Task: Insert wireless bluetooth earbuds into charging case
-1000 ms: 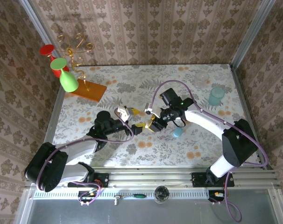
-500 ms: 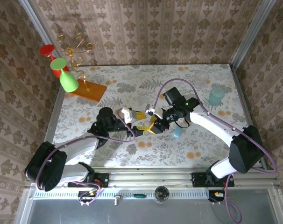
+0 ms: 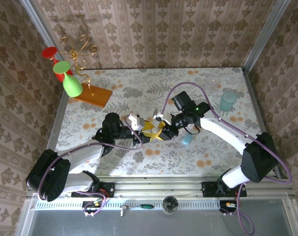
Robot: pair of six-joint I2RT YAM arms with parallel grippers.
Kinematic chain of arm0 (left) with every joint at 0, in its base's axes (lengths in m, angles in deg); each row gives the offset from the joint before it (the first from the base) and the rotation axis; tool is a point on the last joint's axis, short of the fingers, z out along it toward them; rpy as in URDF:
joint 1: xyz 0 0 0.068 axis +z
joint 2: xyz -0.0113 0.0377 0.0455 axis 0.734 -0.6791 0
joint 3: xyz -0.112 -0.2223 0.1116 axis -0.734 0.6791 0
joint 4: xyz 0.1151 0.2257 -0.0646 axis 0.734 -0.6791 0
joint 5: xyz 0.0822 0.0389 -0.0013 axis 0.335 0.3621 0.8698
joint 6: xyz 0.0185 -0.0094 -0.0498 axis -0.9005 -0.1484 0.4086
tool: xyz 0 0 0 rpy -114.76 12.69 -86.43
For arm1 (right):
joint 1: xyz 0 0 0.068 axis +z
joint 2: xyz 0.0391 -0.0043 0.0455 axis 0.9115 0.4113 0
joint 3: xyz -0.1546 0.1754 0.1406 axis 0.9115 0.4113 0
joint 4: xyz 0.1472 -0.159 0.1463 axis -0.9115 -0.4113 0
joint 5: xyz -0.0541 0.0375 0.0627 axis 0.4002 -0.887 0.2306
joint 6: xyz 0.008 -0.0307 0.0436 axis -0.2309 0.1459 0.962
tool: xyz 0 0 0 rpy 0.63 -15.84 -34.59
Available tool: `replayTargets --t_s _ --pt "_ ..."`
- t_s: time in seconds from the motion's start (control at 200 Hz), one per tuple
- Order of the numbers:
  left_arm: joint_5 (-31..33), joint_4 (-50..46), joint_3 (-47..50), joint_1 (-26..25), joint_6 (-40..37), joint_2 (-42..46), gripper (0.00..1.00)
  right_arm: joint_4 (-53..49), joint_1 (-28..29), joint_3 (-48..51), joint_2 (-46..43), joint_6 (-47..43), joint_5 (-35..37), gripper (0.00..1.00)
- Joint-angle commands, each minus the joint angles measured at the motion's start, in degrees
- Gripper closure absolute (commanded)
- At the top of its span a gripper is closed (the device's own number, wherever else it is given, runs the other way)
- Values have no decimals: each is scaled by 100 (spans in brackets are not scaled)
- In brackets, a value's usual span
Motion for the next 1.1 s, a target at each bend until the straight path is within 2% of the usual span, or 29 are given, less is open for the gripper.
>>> replayTargets --t_s 0.0,0.15,0.335,0.48,0.705,0.89,1.095 --pt "-252 -136 -183 -8 -45 -81 63 -31 41 -225 -206 -99 -354 66" --pt "-231 -59 -196 -9 25 -116 69 14 34 -179 -244 -102 -263 63" --pt "-239 496 -60 90 363 -98 69 236 17 18 -358 -39 -101 43" --pt "-350 937 32 218 693 -57 69 327 -82 173 -402 -51 -73 37" --pt "-391 833 -2 254 680 24 69 321 -159 201 -391 -69 -160 39" --pt "-419 832 -30 254 738 24 69 295 -168 138 -369 -64 -241 54" --pt "-461 820 -73 246 741 -11 68 332 -172 145 -399 -37 -297 62"
